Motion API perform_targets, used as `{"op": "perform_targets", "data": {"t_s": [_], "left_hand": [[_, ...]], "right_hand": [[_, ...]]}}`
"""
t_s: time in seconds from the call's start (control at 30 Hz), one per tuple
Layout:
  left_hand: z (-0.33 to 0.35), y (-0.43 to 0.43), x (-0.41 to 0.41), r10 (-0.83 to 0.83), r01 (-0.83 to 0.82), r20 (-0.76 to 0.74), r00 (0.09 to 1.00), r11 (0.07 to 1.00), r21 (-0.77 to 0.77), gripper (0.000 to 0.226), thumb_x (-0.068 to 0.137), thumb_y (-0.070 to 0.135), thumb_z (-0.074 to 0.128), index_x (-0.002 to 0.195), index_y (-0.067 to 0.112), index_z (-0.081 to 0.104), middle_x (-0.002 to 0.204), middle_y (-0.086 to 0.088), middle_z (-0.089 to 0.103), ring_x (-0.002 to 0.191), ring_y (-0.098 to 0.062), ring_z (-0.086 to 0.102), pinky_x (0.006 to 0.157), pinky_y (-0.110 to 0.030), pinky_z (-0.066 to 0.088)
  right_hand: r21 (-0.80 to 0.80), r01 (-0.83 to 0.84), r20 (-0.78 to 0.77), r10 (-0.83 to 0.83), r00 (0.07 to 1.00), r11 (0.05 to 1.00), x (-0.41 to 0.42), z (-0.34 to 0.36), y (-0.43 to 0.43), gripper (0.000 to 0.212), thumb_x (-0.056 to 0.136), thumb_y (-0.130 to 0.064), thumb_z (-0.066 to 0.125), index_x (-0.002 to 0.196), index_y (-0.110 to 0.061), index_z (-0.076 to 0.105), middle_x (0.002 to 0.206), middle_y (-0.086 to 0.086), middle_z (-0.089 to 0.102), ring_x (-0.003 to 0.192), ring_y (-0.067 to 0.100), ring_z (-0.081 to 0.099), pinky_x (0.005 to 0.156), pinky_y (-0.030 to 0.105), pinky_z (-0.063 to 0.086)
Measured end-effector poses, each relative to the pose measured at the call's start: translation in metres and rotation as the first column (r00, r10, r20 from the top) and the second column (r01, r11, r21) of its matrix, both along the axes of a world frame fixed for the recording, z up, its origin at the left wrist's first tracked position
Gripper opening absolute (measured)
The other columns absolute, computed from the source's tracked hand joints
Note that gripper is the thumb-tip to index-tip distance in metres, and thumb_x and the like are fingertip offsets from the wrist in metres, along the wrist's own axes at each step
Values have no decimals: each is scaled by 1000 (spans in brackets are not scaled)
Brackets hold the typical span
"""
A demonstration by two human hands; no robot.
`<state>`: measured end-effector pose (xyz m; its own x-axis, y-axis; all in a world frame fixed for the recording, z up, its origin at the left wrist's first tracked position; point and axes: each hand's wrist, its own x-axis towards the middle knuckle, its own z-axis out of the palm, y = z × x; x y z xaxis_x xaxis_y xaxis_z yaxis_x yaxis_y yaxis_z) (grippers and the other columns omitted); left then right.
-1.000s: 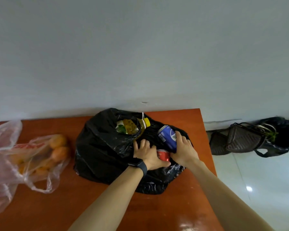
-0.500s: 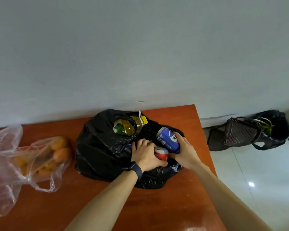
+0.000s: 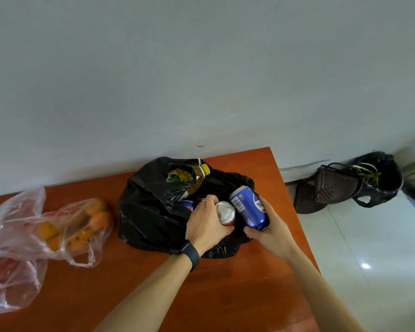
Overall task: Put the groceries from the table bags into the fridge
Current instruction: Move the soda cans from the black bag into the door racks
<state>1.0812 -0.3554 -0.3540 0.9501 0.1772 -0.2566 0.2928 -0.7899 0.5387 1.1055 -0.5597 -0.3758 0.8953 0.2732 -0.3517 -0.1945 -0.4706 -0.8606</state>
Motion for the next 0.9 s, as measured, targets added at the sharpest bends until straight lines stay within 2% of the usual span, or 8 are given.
{"op": "perform_targets", "data": {"t_s": [0.1, 0.23, 0.37, 0.47, 0.6, 0.73, 0.83, 0.9], "left_hand": [[16, 9, -3, -13, 17, 61, 998, 997, -76, 87, 66, 51, 84, 138, 32, 39, 132, 6, 51, 115, -16, 56, 88, -35, 52], [43, 27, -8, 37, -6, 109, 993, 963, -269, 77, 64, 46, 89, 131, 41, 51, 119, 10, 51, 100, -5, 54, 88, -24, 46], [63, 39, -16, 155, -104, 31, 987, 783, -614, 50, 65, 38, 94, 103, 44, 61, 112, 12, 63, 104, -8, 63, 91, -32, 56], [79, 35, -28, 123, -129, -66, 990, 622, -773, 49, 68, 34, 91, 109, 35, 64, 117, 0, 67, 104, -16, 68, 89, -37, 60], [101, 6, -56, -20, -121, -151, 988, 499, -858, 73, 58, 42, 87, 122, 21, 58, 123, -11, 64, 107, -24, 68, 86, -39, 60], [119, -46, -89, -234, -113, -247, 940, 471, -875, 69, 74, 23, 85, 129, 10, 45, 130, -15, 54, 111, -30, 63, 81, -41, 62], [132, -92, -125, -425, -169, -360, 831, 424, -890, 58, 82, 16, 79, 127, 14, 44, 132, -19, 51, 110, -35, 63, 80, -43, 62], [136, -126, -153, -578, -121, -401, 711, 460, -880, 55, 78, 22, 79, 124, 18, 49, 128, -19, 56, 106, -34, 66, 87, -45, 60]], "right_hand": [[108, 52, -22, -50, 999, 993, -19, 17, -6, 90, 79, -19, 84, 150, -33, 31, 136, -9, 52, 119, 9, 58, 87, 23, 56], [224, 167, -36, -164, 986, 960, -55, 47, -8, 83, 81, -7, 80, 142, -34, 30, 126, -1, 56, 103, 7, 66, 77, 20, 55], [266, 352, -14, -362, 932, 897, -104, 74, -11, 69, 79, -15, 83, 132, -29, 42, 123, 6, 62, 85, 8, 67, 70, 23, 56], [268, 459, 64, -491, 869, 847, -148, 97, -18, 64, 70, -26, 78, 128, -28, 52, 116, -3, 66, 86, 5, 68, 70, 20, 55], [183, 607, 144, -632, 761, 773, -215, 116, -35, 55, 62, -39, 79, 114, -34, 60, 103, -10, 69, 85, 5, 68, 66, 19, 54], [159, 784, 164, -799, 579, 600, -285, 119, -58, 46, 65, -40, 76, 105, -34, 54, 96, -5, 68, 79, 15, 67, 63, 26, 54], [173, 853, 123, -870, 477, 492, -334, 123, -76, 39, 70, -35, 73, 103, -30, 55, 96, -2, 68, 83, 17, 65, 64, 24, 50], [234, 888, 34, -916, 400, 397, -368, 125, -88, 43, 64, -43, 69, 104, -27, 58, 98, 3, 69, 84, 19, 66, 65, 23, 52]]}}
